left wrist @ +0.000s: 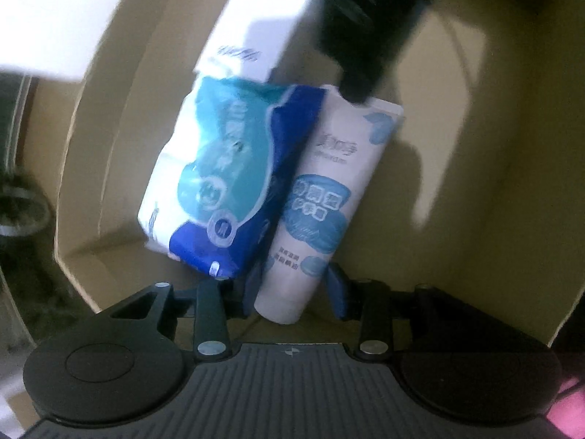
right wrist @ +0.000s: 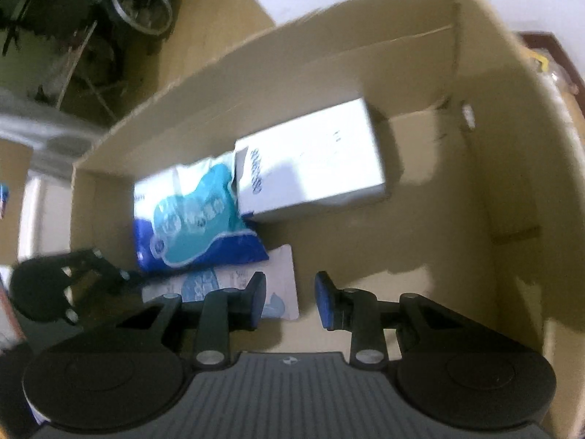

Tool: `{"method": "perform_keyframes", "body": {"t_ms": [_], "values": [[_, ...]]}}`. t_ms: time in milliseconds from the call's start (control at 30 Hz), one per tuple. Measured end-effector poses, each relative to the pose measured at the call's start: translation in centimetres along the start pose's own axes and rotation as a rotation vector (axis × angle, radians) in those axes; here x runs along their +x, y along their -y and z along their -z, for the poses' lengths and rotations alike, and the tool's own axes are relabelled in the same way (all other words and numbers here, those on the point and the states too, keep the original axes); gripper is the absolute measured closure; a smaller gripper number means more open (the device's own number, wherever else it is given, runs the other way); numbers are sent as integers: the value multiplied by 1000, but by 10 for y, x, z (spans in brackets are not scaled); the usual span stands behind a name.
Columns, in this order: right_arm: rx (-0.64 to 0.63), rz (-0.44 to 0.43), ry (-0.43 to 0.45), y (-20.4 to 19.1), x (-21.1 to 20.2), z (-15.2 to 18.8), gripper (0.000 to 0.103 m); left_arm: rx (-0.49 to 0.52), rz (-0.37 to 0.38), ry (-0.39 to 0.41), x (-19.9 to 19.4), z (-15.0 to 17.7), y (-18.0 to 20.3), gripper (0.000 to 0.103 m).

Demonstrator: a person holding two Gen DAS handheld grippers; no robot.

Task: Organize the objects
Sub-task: 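Lower the hand cream tube with the left tool into the cardboard box beside the wipes, then open the left tool to release the tube and withdraw it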

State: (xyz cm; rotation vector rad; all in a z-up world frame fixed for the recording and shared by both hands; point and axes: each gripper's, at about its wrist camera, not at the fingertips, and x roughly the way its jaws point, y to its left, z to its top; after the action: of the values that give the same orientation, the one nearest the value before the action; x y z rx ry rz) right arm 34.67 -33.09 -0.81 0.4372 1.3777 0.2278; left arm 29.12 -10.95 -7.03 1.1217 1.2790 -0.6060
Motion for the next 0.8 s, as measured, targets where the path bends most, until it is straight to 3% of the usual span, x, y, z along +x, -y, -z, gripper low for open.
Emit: {"method": "perform_keyframes", "body": {"t_ms": [67,333,433,633,800], "values": [[-9,-7,-8,-3,6,2,71,-61,19,2,0,2,-3,61],[-10,-15,8,-3,7,5,71,-52,-16,53,-13,20,11,60],[-13,-4,15,-2,4,4,71,-41,-26,51,-13,25,17,71],[-19,3,34,0,-3,5,71,-61,-50,47,-17,26,27,69],[-94,-31,80,-4,-32,13,71,-130,-88,146,-53,44,36,68]]}}
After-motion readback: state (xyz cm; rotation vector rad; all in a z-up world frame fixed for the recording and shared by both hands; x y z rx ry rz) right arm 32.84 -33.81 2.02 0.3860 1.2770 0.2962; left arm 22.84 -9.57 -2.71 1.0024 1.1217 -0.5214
